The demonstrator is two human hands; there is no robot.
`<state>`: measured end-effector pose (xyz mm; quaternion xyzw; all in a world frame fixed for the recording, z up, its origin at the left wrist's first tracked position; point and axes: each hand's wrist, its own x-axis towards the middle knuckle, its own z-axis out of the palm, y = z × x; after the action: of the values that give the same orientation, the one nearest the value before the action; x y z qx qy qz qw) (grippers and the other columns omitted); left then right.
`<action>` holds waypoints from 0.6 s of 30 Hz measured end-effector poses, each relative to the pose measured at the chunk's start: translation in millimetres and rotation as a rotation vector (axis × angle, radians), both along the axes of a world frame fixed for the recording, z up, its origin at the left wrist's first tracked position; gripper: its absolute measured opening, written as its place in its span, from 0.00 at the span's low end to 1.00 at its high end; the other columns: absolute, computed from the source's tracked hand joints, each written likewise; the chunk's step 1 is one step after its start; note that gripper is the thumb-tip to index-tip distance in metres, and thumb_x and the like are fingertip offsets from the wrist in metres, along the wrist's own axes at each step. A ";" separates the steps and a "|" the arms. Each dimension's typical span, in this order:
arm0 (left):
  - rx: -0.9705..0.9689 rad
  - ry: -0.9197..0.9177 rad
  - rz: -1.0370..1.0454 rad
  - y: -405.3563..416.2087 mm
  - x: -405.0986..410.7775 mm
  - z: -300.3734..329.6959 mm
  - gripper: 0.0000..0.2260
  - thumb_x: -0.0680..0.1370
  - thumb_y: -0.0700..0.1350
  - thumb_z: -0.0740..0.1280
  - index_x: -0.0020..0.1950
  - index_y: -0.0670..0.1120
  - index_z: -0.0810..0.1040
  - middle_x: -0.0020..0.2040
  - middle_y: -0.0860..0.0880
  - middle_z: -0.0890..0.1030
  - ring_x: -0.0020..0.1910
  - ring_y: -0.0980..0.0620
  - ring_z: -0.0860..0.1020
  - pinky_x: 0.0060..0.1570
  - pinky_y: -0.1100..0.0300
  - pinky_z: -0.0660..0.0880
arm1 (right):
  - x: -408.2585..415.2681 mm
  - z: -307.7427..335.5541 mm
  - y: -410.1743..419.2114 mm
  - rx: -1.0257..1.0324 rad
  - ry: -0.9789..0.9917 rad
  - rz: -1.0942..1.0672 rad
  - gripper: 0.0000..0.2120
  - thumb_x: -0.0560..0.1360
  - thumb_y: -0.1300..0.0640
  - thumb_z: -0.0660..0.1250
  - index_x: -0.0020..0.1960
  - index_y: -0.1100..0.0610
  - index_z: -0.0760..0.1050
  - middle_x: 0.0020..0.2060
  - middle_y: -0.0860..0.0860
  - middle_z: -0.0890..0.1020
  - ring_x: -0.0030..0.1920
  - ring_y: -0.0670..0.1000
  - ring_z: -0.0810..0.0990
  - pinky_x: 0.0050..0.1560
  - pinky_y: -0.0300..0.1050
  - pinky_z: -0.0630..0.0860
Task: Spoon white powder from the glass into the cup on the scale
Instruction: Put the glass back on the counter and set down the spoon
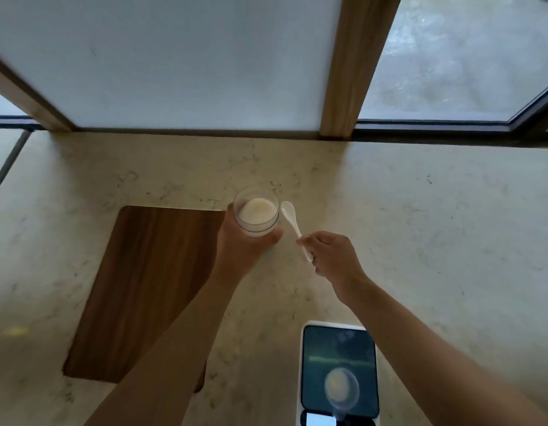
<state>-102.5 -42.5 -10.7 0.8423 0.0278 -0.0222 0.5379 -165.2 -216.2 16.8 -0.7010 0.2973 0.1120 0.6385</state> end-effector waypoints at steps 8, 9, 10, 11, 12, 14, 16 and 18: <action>0.007 -0.079 0.053 -2.6 54.9 -16.1 0.36 0.59 0.56 0.83 0.64 0.53 0.74 0.55 0.56 0.80 0.54 0.55 0.81 0.56 0.52 0.80 | 43.9 -20.0 -3.1 0.043 0.020 -0.038 0.08 0.73 0.56 0.70 0.37 0.52 0.85 0.23 0.40 0.74 0.28 0.45 0.71 0.31 0.41 0.69; 0.006 -0.090 0.064 -4.4 58.6 -17.2 0.36 0.59 0.56 0.82 0.64 0.54 0.74 0.55 0.57 0.80 0.54 0.56 0.80 0.55 0.54 0.80 | 47.4 -21.7 -3.4 0.043 0.018 -0.042 0.08 0.73 0.56 0.70 0.37 0.53 0.85 0.23 0.40 0.74 0.29 0.45 0.71 0.32 0.41 0.69; 0.006 -0.098 0.078 -6.1 62.0 -18.3 0.36 0.59 0.56 0.82 0.63 0.54 0.74 0.55 0.57 0.80 0.54 0.57 0.80 0.54 0.56 0.80 | 50.5 -22.9 -3.8 0.044 0.017 -0.047 0.08 0.73 0.57 0.70 0.37 0.53 0.85 0.23 0.40 0.74 0.29 0.45 0.71 0.33 0.42 0.69; 0.004 -0.104 0.093 -8.0 66.7 -20.9 0.35 0.59 0.56 0.82 0.63 0.54 0.74 0.55 0.58 0.80 0.54 0.58 0.80 0.54 0.59 0.80 | 55.0 -26.1 -4.0 0.044 0.016 -0.051 0.08 0.73 0.57 0.70 0.36 0.52 0.85 0.23 0.40 0.74 0.29 0.45 0.71 0.33 0.42 0.69; -0.003 -0.107 0.106 -9.8 69.8 -21.9 0.35 0.60 0.56 0.82 0.64 0.54 0.74 0.55 0.58 0.80 0.54 0.58 0.80 0.54 0.60 0.79 | 57.9 -27.5 -4.5 0.042 0.016 -0.054 0.08 0.73 0.57 0.70 0.36 0.53 0.85 0.23 0.40 0.74 0.30 0.46 0.71 0.34 0.42 0.69; -0.007 -0.109 0.122 -11.5 75.9 -25.4 0.35 0.60 0.56 0.82 0.64 0.53 0.74 0.55 0.58 0.80 0.54 0.59 0.80 0.54 0.62 0.79 | 63.2 -31.4 -4.4 0.036 0.015 -0.056 0.08 0.73 0.56 0.70 0.37 0.53 0.85 0.23 0.40 0.74 0.30 0.46 0.71 0.34 0.43 0.69; -0.003 -0.106 0.124 -12.0 79.7 -28.6 0.36 0.60 0.56 0.83 0.65 0.53 0.73 0.55 0.58 0.79 0.54 0.59 0.79 0.54 0.63 0.79 | 65.5 -34.1 -4.9 0.030 0.010 -0.050 0.08 0.73 0.56 0.70 0.37 0.53 0.85 0.23 0.41 0.74 0.29 0.46 0.71 0.33 0.43 0.69; 0.003 -0.102 0.117 -11.8 82.8 -32.0 0.37 0.61 0.57 0.83 0.65 0.53 0.73 0.56 0.58 0.79 0.55 0.58 0.79 0.55 0.60 0.80 | 66.8 -37.3 -5.8 0.028 0.003 -0.047 0.08 0.73 0.55 0.70 0.37 0.53 0.85 0.23 0.41 0.74 0.29 0.46 0.71 0.34 0.44 0.69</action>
<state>-19.7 -54.3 -42.7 0.8400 0.0496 0.0523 0.5378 -98.3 -222.0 -20.4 -0.6845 0.3132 0.1020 0.6504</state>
